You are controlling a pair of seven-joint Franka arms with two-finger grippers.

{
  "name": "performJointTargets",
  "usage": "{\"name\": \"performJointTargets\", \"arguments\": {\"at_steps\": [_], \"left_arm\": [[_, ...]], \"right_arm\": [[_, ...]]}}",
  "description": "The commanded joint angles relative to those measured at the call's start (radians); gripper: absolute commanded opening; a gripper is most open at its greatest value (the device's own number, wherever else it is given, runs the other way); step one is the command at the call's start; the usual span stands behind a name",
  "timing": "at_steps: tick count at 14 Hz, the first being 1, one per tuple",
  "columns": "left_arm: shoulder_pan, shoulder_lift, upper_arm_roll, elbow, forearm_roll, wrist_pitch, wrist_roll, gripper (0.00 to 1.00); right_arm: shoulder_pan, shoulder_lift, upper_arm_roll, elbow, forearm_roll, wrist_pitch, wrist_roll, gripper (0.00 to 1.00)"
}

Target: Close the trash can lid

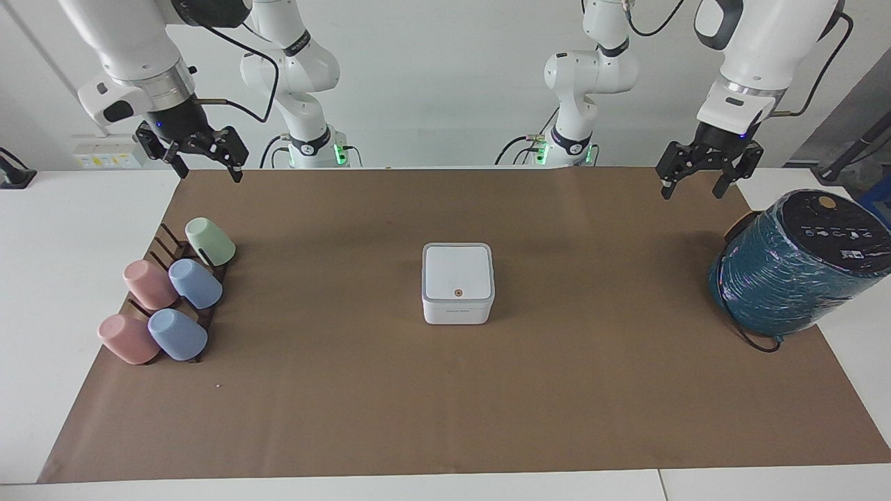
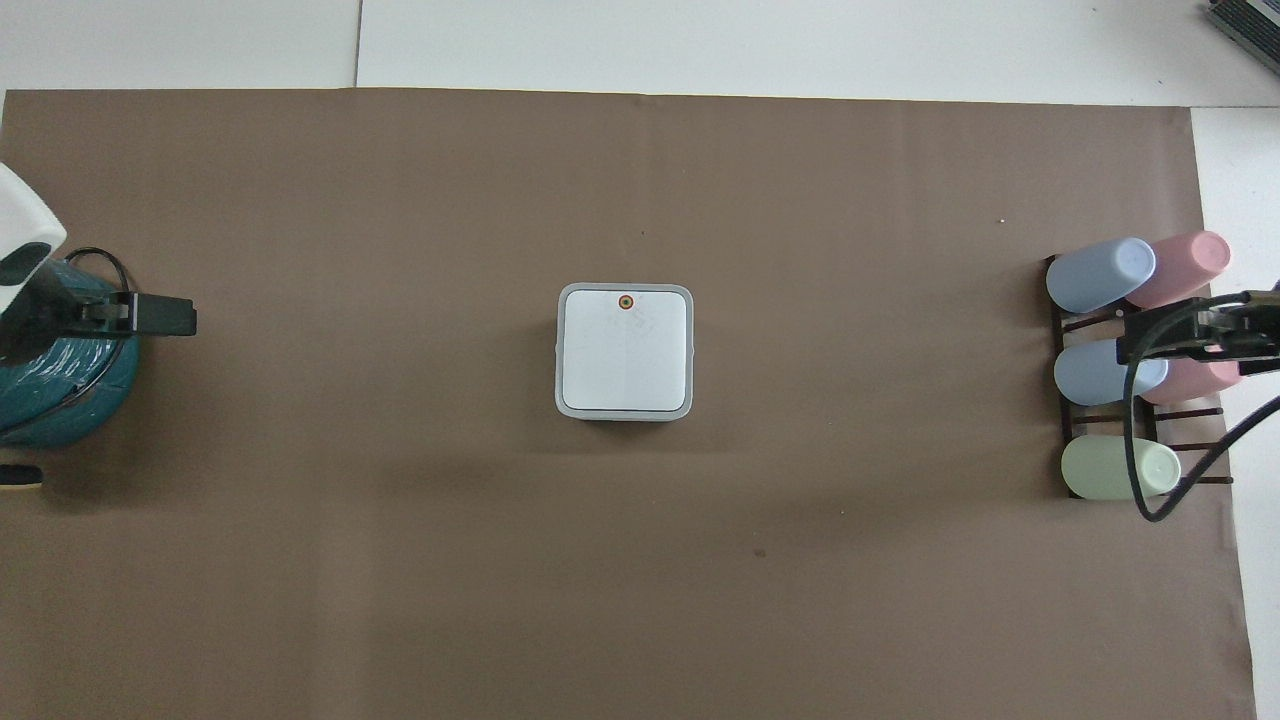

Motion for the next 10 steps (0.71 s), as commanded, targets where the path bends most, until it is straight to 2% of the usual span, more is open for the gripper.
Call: {"name": "performJointTargets", "arguments": {"at_steps": [1,5,7,10], "left_arm": [[0.028,0.087,-0.008,0.148,-0.024,-0.105,0.023,1.00],[0.031,0.129,-0.009,0.233,-0.020,-0.178,0.029,1.00],[0.030,0.118,-0.008,0.228,-0.024,-0.178,0.032,1.00],[0.039,0.087,-0.009,0.213,-0.026,-0.259,0.037,1.00]], "right_arm": [[-0.017,-0.016,0.013,-0.008,0.005,-0.013,-0.027,1.00],[-0.017,-0.016,0.013,-0.008,0.005,-0.013,-0.027,1.00],[-0.017,-0.016,0.013,-0.008,0.005,-0.013,-0.027,1.00],[-0.017,-0.016,0.013,-0.008,0.005,-0.013,-0.027,1.00]]}}
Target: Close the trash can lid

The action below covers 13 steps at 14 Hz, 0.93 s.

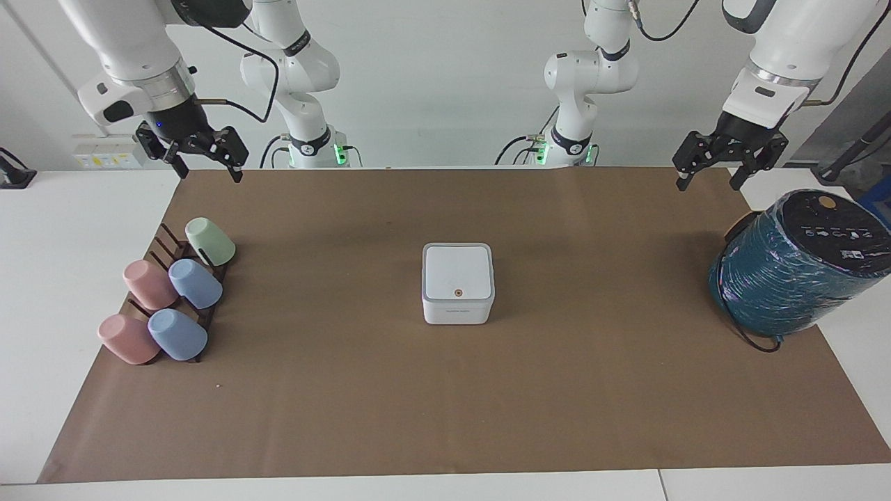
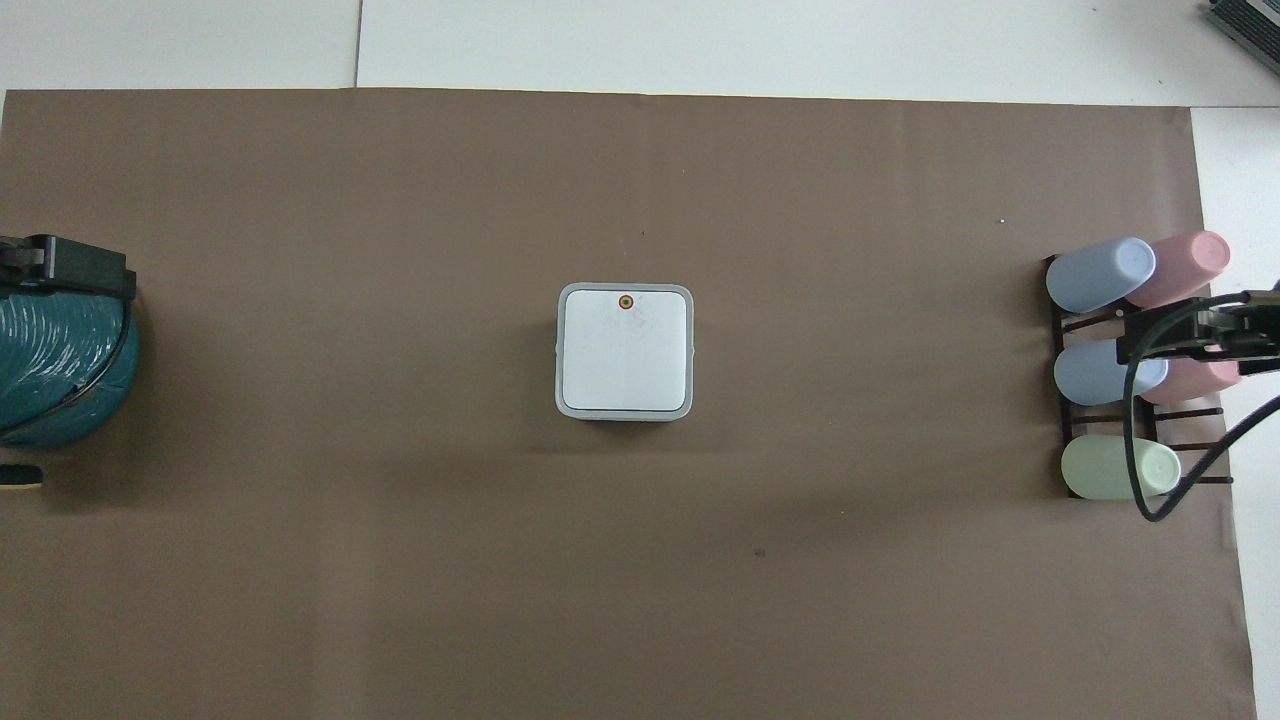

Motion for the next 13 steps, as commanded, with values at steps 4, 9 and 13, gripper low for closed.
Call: {"name": "performJointTargets", "arguments": {"at_steps": [4,9,13], "left_arm": [[0.015,-0.037,-0.014,0.004,-0.015,-0.136,0.020,1.00],[0.027,-0.052,-0.017,-0.022,-0.019,-0.151,0.026,1.00],[0.027,-0.052,-0.013,-0.028,-0.020,-0.144,0.062,1.00]], "right_arm": [[-0.017,-0.016,0.013,-0.008,0.005,-0.013,-0.027,1.00],[-0.017,-0.016,0.013,-0.008,0.005,-0.013,-0.025,1.00],[-0.017,-0.016,0.013,-0.008,0.003,-0.013,-0.027,1.00]]}}
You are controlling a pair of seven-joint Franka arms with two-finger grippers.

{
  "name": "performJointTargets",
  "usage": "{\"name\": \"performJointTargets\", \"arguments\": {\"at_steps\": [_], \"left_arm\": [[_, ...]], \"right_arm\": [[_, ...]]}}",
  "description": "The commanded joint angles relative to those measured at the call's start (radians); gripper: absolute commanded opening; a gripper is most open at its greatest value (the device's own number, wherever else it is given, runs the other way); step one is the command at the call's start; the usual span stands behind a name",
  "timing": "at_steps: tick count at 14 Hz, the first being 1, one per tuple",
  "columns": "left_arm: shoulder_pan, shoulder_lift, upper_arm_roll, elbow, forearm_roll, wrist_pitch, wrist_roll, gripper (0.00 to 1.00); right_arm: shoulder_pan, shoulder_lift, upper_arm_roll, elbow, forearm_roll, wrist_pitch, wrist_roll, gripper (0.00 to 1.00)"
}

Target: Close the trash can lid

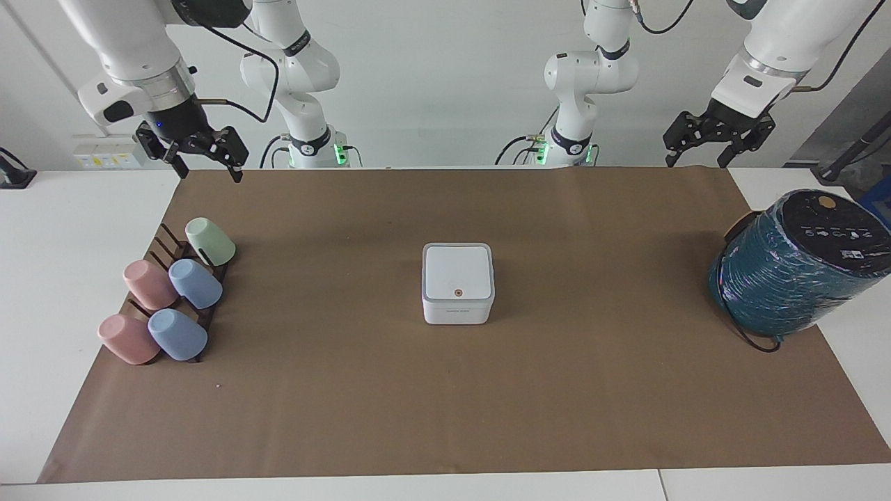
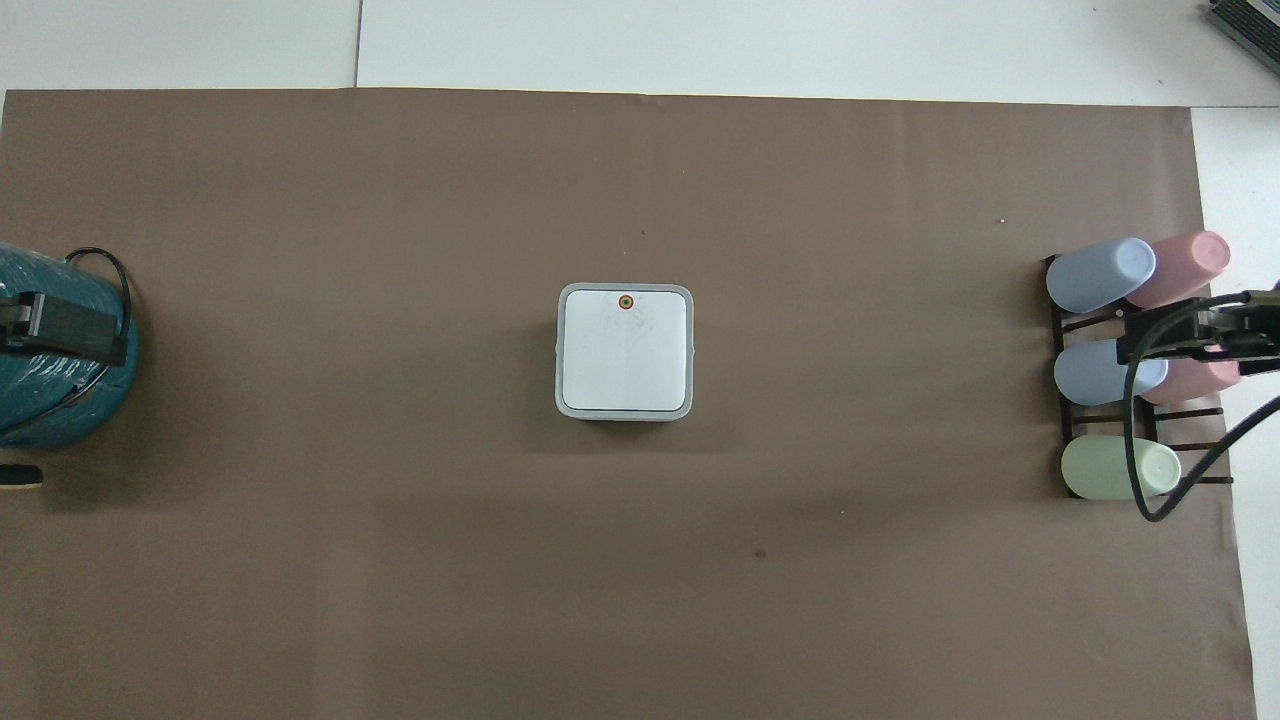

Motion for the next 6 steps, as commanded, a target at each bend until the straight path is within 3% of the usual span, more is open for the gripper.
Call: {"name": "performJointTargets", "arguments": {"at_steps": [1,6], "left_arm": [[0.015,-0.026,-0.004,-0.034,-0.017,-0.004,0.023,1.00],[0.015,-0.030,-0.004,-0.043,-0.017,-0.005,0.025,1.00]], "right_arm": [[-0.017,-0.016,0.013,-0.008,0.003,-0.013,-0.027,1.00],[-0.017,-0.016,0.013,-0.008,0.005,-0.013,-0.027,1.00]]}}
